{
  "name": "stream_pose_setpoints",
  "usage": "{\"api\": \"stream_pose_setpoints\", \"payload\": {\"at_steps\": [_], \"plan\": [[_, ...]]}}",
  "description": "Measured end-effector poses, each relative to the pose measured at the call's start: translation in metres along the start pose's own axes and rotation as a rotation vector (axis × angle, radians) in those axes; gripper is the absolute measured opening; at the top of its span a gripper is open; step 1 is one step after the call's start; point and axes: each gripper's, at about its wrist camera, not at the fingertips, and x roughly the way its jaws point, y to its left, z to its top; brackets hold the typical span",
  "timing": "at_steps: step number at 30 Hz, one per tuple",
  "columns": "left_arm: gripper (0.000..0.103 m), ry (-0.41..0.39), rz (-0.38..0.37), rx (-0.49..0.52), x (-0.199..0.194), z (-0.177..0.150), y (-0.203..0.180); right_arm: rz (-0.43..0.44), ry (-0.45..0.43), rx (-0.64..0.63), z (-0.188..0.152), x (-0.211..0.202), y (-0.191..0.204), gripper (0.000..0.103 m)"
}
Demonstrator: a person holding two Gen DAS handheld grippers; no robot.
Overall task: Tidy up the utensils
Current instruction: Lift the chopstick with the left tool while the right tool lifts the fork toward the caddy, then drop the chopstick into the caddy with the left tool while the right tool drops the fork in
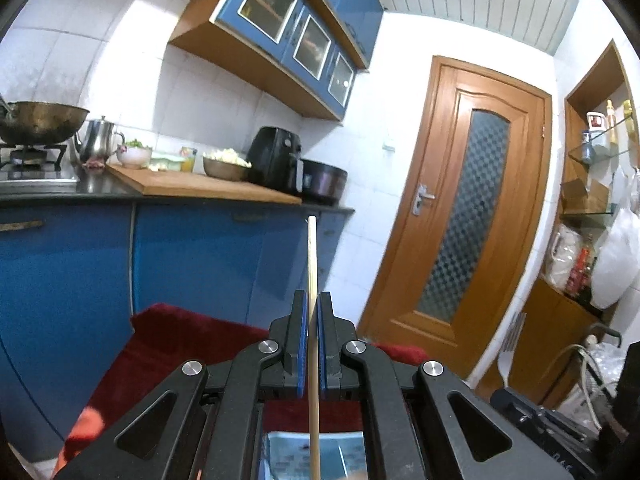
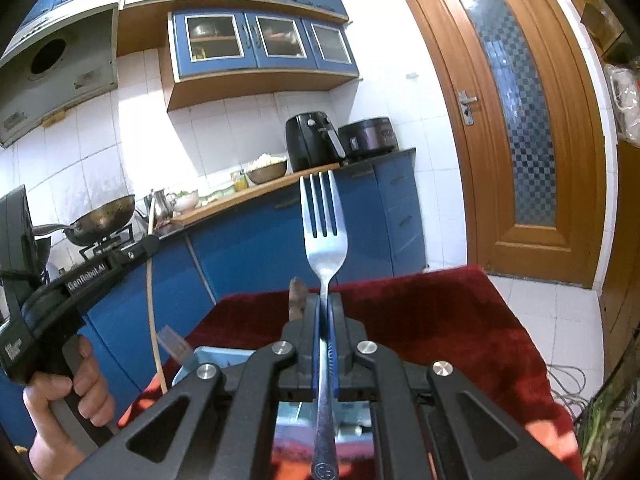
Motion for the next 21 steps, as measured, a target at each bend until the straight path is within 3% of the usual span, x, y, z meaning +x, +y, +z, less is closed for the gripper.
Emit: {"api": "stream_pose_setpoints", "payload": {"at_steps": [9, 21], "plan": [[0.004, -0.1, 0.083, 0.056, 0.025, -0.021, -0.005, 0.001, -0.083, -0.052, -0.004, 0.029, -0.003, 0.005], [0.004, -0.067, 0.096, 0.134, 0.031, -0.063, -0.007, -0.017, -0.026, -0.127, -0.027, 0.05, -0.001, 0.006]]}}
